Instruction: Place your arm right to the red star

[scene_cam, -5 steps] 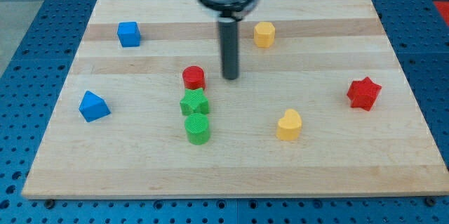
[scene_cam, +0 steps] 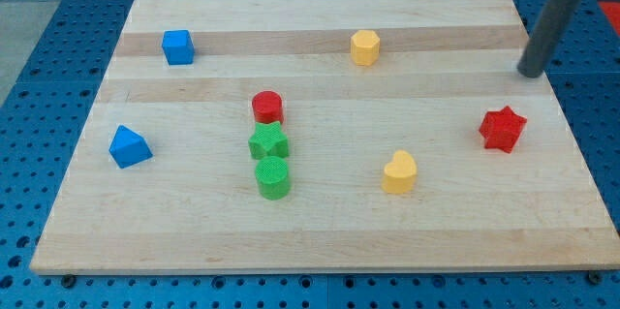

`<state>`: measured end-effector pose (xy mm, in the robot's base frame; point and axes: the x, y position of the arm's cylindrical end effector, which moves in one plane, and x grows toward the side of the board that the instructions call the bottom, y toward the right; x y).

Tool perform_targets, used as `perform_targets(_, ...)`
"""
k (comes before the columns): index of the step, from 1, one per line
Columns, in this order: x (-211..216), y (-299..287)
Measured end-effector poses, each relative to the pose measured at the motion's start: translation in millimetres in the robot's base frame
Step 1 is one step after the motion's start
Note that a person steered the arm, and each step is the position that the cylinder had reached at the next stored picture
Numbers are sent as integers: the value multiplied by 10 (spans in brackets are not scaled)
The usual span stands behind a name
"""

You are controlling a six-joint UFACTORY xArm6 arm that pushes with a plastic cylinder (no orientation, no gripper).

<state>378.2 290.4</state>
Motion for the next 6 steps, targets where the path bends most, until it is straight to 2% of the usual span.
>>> perform_targets(1, 358, 230)
perform_targets(2, 929, 319)
perform_targets(4, 1089, 221)
perform_targets(6, 1225, -299)
